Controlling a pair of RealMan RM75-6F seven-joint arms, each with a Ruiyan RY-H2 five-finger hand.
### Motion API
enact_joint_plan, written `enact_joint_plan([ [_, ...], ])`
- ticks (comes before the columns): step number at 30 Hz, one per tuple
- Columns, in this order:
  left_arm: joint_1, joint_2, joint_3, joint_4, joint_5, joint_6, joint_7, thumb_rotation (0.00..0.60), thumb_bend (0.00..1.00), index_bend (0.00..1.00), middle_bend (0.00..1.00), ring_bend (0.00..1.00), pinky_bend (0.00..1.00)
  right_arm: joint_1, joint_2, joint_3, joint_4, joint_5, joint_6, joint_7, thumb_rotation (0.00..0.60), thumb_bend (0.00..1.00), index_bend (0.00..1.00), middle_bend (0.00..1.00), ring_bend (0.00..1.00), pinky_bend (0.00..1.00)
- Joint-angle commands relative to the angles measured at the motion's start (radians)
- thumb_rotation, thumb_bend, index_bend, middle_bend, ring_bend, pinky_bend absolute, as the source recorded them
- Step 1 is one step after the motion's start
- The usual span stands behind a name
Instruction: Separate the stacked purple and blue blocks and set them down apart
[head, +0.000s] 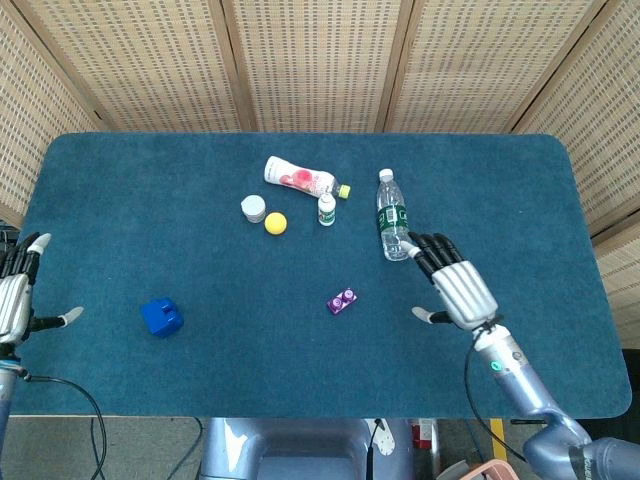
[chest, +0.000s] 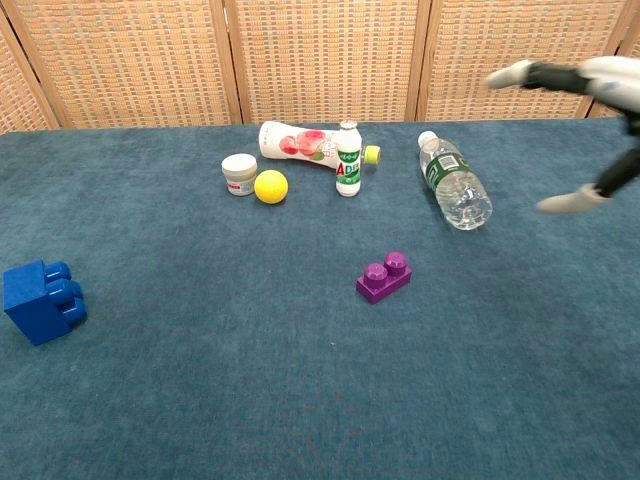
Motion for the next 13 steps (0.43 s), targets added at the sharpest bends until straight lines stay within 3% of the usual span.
enact_joint_plan([
  [1, 0.084, -0.007, 0.039, 0.028, 0.089, 0.089, -0.041, 0.600, 0.00, 0.00, 0.00, 0.00, 0.00, -0.125, 0.032, -0.069, 0.067, -0.099, 0.155, 0.028, 0.600, 0.00, 0.05, 0.00, 0.00, 0.00],
  [8, 0.160, -0.012, 0.067, 0.063, 0.198, 0.147, -0.058, 0.600, 0.00, 0.00, 0.00, 0.00, 0.00, -0.243, 0.064, -0.095, 0.031, -0.113, 0.269, -0.020, 0.600, 0.00, 0.04, 0.00, 0.00, 0.00],
  [13, 0.181, -0.020, 0.052, 0.084, 0.229, 0.151, -0.062, 0.600, 0.00, 0.00, 0.00, 0.00, 0.00, -0.277, 0.091, -0.092, -0.002, -0.124, 0.290, -0.043, 0.600, 0.00, 0.04, 0.00, 0.00, 0.00],
])
